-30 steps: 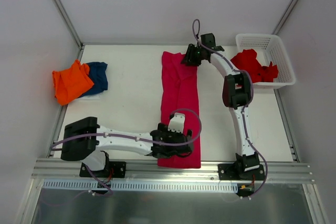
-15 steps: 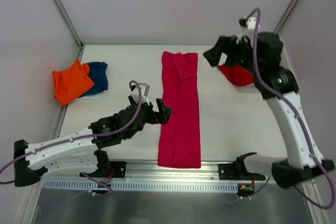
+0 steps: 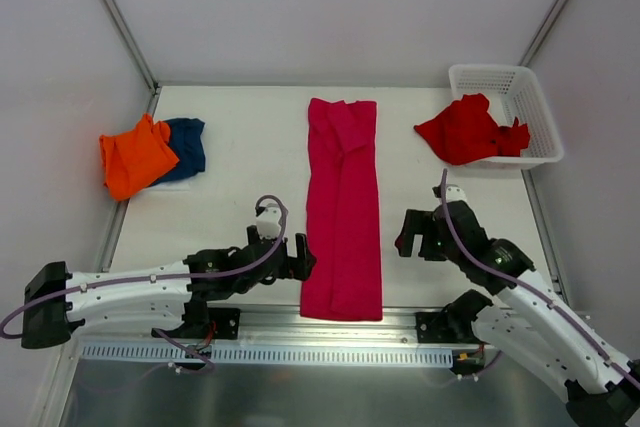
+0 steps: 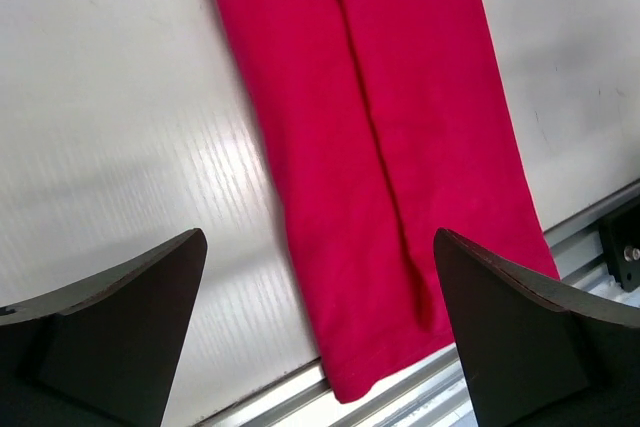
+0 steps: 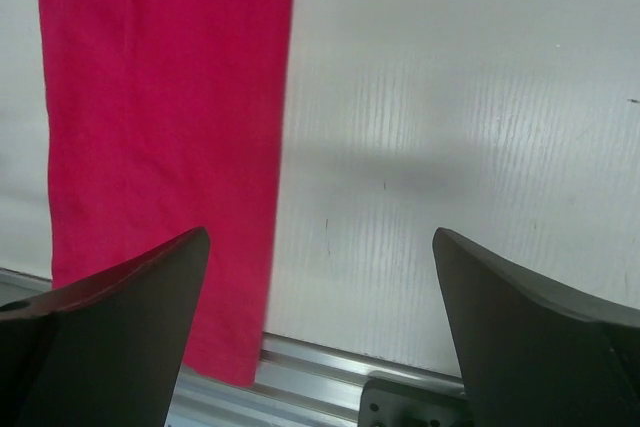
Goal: Fold and stack the t-shirts
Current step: Fold the tshirt
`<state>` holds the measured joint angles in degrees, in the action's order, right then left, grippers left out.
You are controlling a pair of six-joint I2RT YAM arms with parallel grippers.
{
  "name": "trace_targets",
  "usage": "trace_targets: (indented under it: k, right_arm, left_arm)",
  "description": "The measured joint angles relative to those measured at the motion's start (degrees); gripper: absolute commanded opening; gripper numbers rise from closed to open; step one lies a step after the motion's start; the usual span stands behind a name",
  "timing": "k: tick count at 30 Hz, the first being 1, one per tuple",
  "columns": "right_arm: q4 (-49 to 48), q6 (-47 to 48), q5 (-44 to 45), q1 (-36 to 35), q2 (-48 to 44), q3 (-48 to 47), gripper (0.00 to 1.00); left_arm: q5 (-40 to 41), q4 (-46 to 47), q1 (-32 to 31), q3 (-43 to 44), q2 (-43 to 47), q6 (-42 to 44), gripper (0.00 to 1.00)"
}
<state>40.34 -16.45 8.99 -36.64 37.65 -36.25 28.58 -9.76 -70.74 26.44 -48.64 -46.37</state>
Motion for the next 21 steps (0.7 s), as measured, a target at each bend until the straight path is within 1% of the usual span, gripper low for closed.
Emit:
trace_targets:
  k: [3,6,10,13,16,19,21]
  right_arm:
    - [-0.37,-4.44,2.69,-3.61,-4.11,2.73,0.99]
    - [-0.48,-10.01,5.18,-8.90,-6.82,7.34,0.99]
    - [0.63,-18.99,10.34,-19.50,-7.72,13.11,0.99]
    - [0.59,-26.73,14.67,-28.61,-5.88,15.47,0.99]
    - [0.22,-34.71,19.39,-37.42,-0.15,16.15,0.99]
    - [-1.14,-39.93,22.47,-41.24,3.58,16.48,0.99]
    - [-1.99,-42.75,24.68,-42.86,3.52,17.00,0.99]
  left_arm:
    - [0.48,0.48,-3.19,-2.03,0.11,-3.06,0.99]
    - [0.48,1.88,-7.10,-5.62,0.44,-6.56,0.99]
    - [0.87,3.19,-11.72,-10.36,0.46,-11.69,0.99]
    - [2.14,3.54,-14.40,-12.00,0.52,-14.78,0.99]
    - [3.19,4.26,-16.87,-12.15,0.42,-17.44,0.99]
    - [3.87,4.70,-18.60,-12.17,-0.13,-19.15,0.99]
    - [4.63,4.87,-19.52,-12.22,-0.33,-20.33,0.99]
